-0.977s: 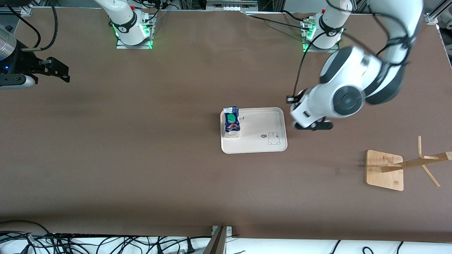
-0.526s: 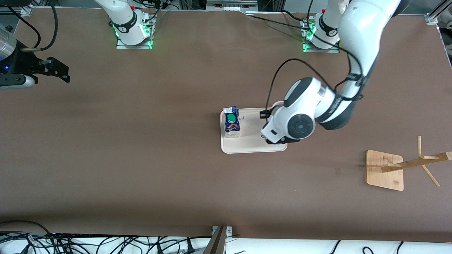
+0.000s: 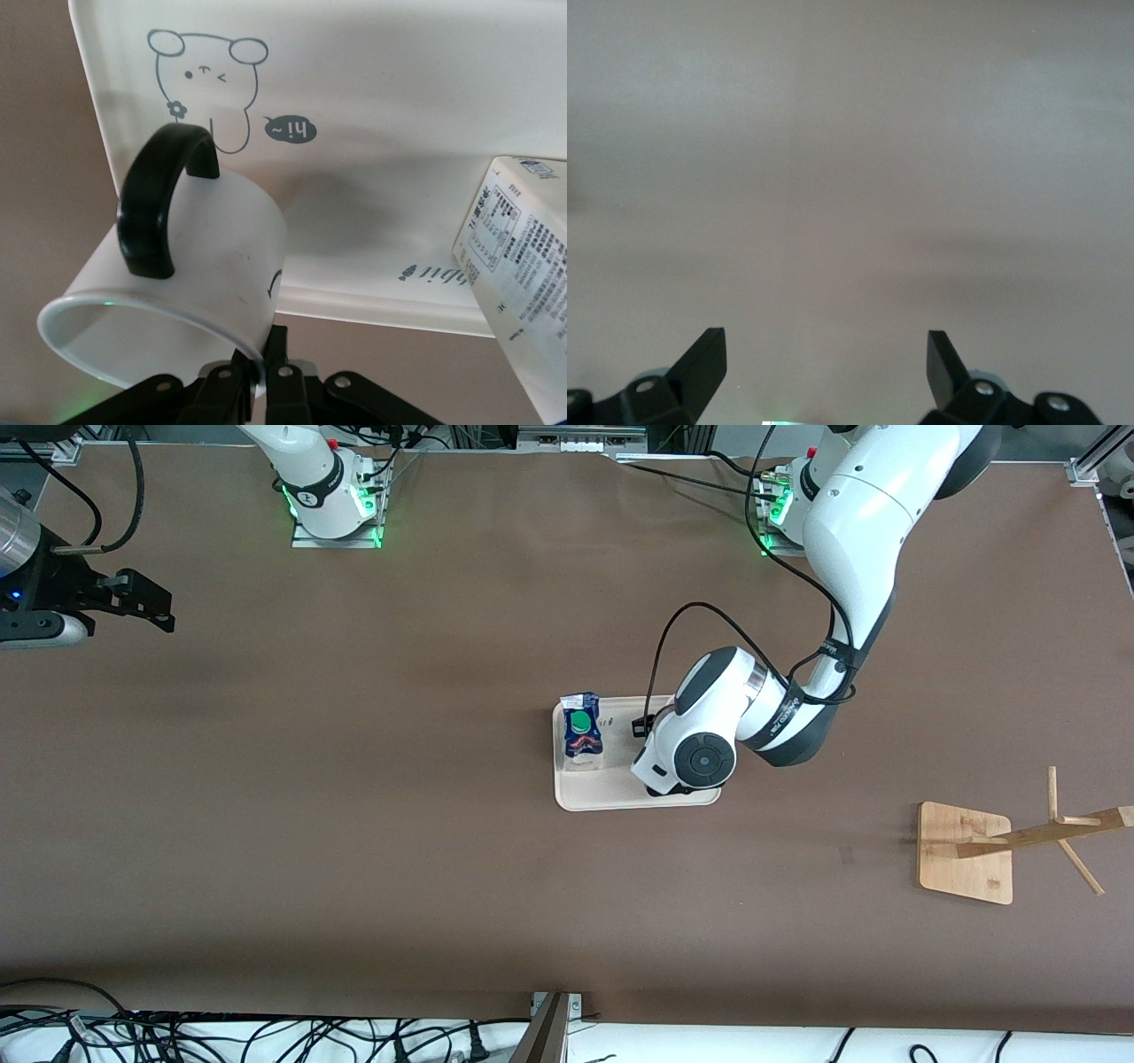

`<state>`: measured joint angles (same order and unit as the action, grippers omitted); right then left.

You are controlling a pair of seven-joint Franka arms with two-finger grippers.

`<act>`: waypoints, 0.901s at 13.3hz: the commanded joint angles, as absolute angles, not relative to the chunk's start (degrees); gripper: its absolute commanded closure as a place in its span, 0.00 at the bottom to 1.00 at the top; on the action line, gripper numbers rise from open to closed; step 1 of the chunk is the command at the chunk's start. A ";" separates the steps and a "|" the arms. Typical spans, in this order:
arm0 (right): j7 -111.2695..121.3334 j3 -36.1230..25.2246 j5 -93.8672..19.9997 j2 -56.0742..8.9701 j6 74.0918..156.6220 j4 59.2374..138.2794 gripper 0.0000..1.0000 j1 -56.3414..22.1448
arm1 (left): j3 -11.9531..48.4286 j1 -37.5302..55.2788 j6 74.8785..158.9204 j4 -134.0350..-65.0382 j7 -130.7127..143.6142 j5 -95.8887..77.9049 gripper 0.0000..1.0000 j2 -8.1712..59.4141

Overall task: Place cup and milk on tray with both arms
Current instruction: 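Lower the mug onto the tray beside the carton and release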

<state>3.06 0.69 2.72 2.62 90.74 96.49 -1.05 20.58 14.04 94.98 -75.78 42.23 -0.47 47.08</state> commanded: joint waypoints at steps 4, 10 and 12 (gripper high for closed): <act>3.43 1.05 3.69 2.20 90.00 95.36 0.00 -0.53 | 19.87 14.68 97.21 -73.48 42.90 0.70 0.01 50.10; 3.43 0.97 3.69 2.20 90.00 95.27 0.00 -0.44 | 20.39 12.49 95.02 -72.95 42.54 0.70 0.00 46.33; 3.43 0.97 3.69 2.20 90.00 95.27 0.00 -0.44 | 20.22 12.22 91.34 -72.95 38.96 0.79 0.00 41.77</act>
